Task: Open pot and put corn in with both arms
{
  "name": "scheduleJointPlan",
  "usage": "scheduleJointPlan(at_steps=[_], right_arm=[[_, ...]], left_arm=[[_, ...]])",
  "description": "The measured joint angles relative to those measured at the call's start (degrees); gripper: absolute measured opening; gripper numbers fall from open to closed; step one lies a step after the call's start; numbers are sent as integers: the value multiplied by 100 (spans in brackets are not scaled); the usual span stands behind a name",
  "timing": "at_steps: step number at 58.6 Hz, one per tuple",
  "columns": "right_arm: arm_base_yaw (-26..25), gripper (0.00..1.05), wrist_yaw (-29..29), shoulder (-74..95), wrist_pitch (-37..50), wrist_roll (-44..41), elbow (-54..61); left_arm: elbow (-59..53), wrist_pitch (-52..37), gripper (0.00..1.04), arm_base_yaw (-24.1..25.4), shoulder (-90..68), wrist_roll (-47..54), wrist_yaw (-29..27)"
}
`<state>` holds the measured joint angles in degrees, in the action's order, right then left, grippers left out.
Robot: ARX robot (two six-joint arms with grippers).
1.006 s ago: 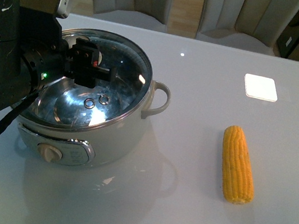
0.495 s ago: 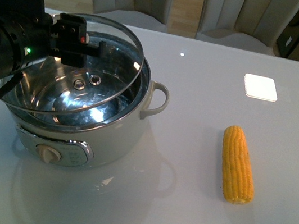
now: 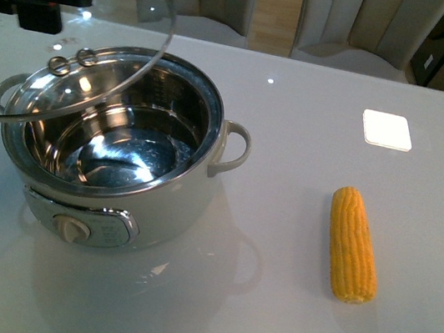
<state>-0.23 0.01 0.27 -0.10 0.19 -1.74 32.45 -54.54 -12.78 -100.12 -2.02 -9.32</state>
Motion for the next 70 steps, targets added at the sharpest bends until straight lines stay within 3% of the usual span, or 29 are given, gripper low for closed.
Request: scheduleJointPlan(at_steps=[24,37,45,55,70], right_arm=[[0,96,0,0,0,0,0],[0,96,0,0,0,0,0],[0,96,0,0,0,0,0],[0,96,-2,0,0,0,2],[0,96,-2,0,0,0,2]], left_arm=[[-1276,-592,45,1978,597,498,774],[-1447,-1228,45,3401,79,824,1394],[-1443,-1523,45,4028,-422,918,1631],[-1261,-1943,45,4301,-1158,997,1733],[-684,-2448,45,4210,-2341,992,1770]])
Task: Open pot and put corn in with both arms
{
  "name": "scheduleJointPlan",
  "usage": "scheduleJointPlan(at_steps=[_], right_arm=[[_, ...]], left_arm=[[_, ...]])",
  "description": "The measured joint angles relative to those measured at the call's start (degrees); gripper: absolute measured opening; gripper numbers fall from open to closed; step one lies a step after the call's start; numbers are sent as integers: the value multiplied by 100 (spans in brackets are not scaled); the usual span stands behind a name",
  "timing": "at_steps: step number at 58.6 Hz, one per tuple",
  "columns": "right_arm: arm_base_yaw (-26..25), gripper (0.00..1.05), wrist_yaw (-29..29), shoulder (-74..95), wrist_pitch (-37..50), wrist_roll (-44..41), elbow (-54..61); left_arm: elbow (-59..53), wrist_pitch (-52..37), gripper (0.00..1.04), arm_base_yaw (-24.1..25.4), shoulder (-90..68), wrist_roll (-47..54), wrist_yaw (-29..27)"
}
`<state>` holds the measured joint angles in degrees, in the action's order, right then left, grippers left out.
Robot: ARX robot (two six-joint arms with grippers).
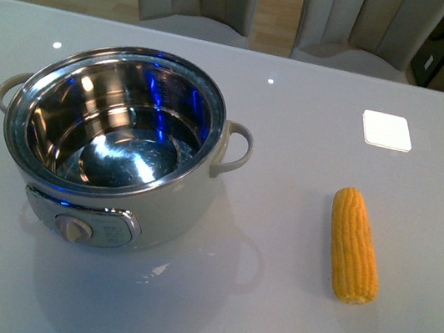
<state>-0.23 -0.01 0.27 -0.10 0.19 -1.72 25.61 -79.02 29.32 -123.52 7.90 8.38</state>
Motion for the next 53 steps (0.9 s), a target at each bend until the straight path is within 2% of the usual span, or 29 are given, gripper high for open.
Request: scheduleJointPlan(at_steps=[30,43,53], right_arm=[[0,96,2,0,0,0,0],[0,96,2,0,0,0,0],[2,96,2,0,0,0,0]], left_arm=[[468,-37,45,-153,-1152,-107,81],[1003,-37,45,-212,-1755,-306,129],[1845,57,45,-341,-2297,-595,304]])
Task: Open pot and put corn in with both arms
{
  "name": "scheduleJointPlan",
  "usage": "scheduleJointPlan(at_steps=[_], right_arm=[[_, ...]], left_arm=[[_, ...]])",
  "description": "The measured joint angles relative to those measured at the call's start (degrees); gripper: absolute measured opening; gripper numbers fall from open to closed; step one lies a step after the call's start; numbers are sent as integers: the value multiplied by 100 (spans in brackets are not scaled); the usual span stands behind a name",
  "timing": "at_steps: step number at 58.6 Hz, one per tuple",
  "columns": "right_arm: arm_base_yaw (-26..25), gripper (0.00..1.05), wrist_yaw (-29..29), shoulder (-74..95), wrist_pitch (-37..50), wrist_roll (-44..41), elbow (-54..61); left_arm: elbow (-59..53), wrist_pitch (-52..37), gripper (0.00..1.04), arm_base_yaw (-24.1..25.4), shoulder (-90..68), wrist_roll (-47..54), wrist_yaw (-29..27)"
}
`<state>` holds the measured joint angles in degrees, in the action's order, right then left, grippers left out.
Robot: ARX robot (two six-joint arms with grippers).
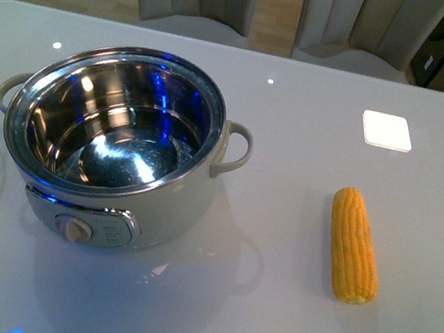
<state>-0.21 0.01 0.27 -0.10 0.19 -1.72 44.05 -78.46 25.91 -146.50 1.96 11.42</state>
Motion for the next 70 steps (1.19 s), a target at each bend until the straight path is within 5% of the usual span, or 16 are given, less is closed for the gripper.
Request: scheduleJointPlan(at_steps=[66,70], right_arm=[[0,96,-2,0,0,0,0],[-2,96,-2,0,0,0,0]], left_arm=[[560,164,45,103,-437,116,-319],[527,162,53,105,-437,48,-321]])
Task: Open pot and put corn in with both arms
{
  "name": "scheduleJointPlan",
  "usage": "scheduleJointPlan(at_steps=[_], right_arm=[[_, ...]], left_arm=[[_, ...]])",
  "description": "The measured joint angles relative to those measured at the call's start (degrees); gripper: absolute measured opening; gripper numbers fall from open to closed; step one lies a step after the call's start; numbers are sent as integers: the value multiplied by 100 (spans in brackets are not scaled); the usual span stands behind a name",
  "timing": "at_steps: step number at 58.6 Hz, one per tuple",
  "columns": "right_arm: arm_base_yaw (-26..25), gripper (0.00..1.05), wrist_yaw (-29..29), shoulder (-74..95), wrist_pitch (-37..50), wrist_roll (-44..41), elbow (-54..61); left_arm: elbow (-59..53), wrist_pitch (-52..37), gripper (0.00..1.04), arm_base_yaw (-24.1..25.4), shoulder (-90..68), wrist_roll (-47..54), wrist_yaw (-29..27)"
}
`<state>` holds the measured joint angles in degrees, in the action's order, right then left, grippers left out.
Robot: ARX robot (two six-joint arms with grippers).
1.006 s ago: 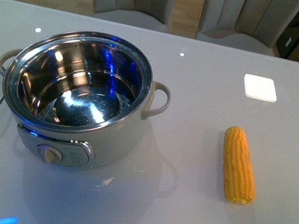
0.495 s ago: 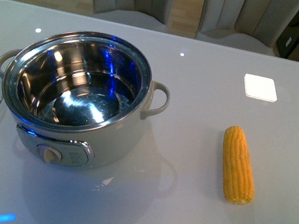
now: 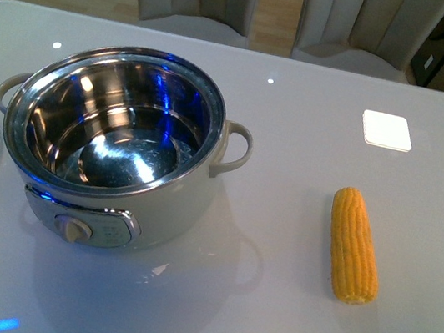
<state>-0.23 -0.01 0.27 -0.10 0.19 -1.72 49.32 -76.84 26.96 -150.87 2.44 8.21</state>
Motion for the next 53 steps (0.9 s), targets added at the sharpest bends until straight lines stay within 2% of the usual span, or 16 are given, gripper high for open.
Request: scheduleJointPlan(at_steps=[12,17,20,40,53], right_arm=[[2,96,2,0,0,0,0],[2,96,2,0,0,0,0],[2,96,0,0,0,0,0],[2,96,0,0,0,0,0],[2,96,0,0,0,0,0]], left_arm=[[-96,-2,83,0,-2,-101,33],[-181,-2,99,0,13,-116,44],[-262,-2,97,24,85,-140,35],[-636,-2,98,162,1023,-212,42],[-1373,-2,98,293,2269,-363,317]])
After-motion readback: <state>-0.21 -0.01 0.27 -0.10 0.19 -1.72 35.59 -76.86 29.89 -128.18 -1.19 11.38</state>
